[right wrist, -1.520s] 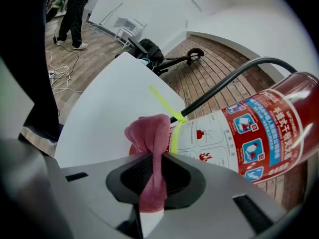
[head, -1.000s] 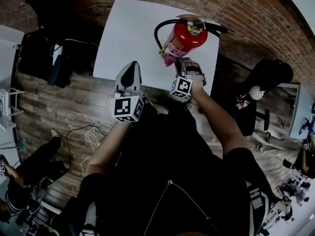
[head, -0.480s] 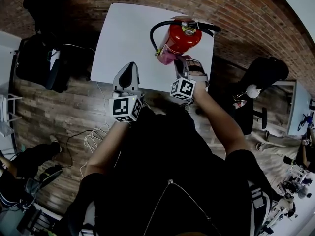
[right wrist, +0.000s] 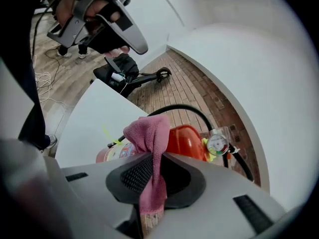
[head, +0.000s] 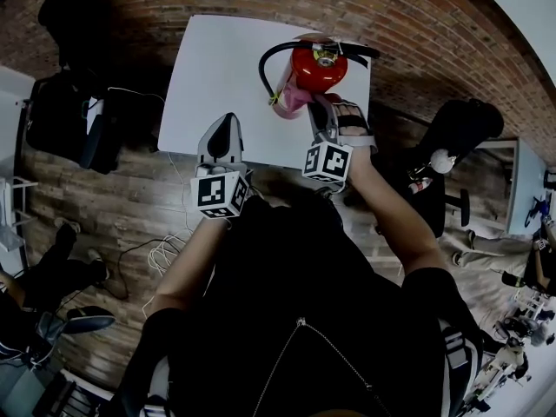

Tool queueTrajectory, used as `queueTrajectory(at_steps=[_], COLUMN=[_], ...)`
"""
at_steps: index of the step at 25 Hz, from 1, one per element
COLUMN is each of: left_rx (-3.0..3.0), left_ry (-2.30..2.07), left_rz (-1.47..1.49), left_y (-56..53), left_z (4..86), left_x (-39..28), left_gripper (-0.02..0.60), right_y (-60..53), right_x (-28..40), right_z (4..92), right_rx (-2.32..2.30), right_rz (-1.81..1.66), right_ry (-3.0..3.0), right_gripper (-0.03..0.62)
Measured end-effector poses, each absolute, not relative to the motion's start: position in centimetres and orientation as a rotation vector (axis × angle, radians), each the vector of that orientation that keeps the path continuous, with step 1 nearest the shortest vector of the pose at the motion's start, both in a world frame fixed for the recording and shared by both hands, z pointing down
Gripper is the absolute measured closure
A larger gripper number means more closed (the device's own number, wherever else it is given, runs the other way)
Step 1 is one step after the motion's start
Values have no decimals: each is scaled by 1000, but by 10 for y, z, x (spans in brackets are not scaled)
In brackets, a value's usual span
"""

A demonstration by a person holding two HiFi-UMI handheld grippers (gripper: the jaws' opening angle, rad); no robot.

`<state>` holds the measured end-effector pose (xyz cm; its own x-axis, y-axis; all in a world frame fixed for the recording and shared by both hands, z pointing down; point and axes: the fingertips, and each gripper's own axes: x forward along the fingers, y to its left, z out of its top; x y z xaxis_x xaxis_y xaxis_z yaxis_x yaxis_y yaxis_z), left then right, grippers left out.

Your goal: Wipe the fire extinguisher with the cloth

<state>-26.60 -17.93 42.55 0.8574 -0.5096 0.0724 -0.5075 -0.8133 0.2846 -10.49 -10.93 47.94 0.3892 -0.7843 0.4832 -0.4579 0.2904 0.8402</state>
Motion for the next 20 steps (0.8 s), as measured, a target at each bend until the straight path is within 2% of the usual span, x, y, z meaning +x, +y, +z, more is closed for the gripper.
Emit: queueTrajectory(at_steps=[12, 16, 20], left_rx=[2733, 2728, 2717], left_ry=[-765, -794, -831], left_rz=[-36, -41, -34], left_y=[-187, -197, -206], left_z=[422, 420, 424], left_x=[-263, -271, -279], left_gripper=[574, 574, 574], right_y=[-108, -104, -100], right_x=[-112, -119, -122], right_z=[408, 400, 432], right_rx=[1505, 1637, 1679], right_rz=[-357, -225, -24], right_ry=[-1270, -1403, -1507], right_gripper=[525, 525, 525])
